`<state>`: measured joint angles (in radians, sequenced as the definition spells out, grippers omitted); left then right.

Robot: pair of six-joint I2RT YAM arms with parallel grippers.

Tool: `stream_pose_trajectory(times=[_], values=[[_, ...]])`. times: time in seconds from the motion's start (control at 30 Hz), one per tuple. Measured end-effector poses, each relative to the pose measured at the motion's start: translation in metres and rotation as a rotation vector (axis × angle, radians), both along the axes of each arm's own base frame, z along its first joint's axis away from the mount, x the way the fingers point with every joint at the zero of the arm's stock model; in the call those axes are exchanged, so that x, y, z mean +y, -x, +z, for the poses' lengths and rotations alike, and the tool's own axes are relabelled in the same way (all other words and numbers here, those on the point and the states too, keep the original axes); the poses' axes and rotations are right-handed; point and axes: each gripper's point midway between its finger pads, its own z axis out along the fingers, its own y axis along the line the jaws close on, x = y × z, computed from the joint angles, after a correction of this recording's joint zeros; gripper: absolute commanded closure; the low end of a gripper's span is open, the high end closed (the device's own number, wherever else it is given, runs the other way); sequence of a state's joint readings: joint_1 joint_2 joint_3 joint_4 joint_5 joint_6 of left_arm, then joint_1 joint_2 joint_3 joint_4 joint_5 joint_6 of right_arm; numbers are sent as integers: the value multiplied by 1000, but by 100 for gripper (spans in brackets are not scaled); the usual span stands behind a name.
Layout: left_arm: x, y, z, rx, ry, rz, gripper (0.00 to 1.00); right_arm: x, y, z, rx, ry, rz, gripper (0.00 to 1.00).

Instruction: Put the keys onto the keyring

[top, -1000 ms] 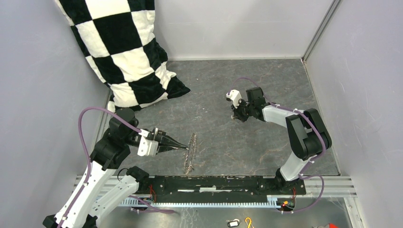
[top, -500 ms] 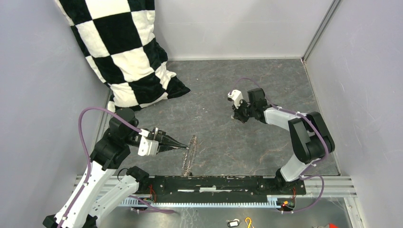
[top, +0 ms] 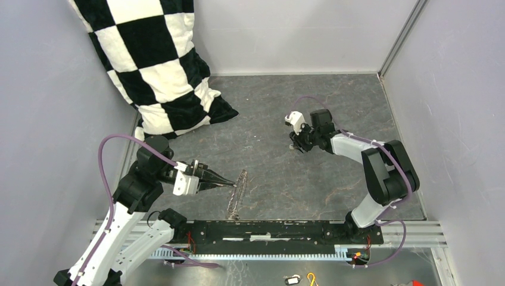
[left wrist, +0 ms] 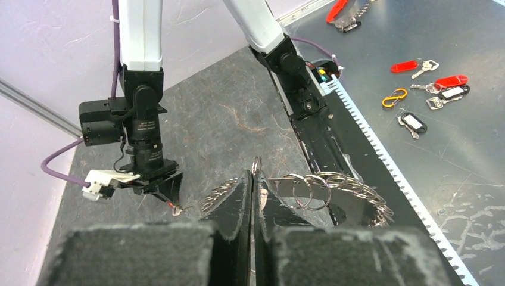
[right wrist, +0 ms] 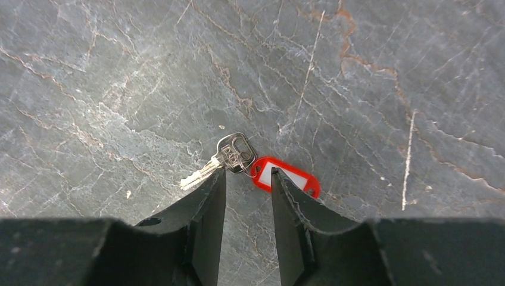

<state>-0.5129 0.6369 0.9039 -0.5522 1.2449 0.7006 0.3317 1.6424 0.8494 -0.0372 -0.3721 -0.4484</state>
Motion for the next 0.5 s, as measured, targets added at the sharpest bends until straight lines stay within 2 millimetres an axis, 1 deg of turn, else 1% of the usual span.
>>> stream_pose_trajectory(times=[0.1, 0.17, 0.37, 0.43, 0.5], values=[[0, -1, 0, -1, -2, 6, 98, 0, 1, -9, 26, 12, 5, 62], [0, -1, 0, -1, -2, 7, 98, 0, 0, -10, 31, 16, 8, 64], [0, -2, -1, 3, -4, 8, 98, 3, -11, -7, 22, 14, 21, 79], [-1, -3, -1, 4, -6, 10, 98, 4, -12, -8, 25, 12, 24, 79], [-1, -4, -2, 5, -7, 12, 98, 4, -12, -11, 34, 12, 28, 77]])
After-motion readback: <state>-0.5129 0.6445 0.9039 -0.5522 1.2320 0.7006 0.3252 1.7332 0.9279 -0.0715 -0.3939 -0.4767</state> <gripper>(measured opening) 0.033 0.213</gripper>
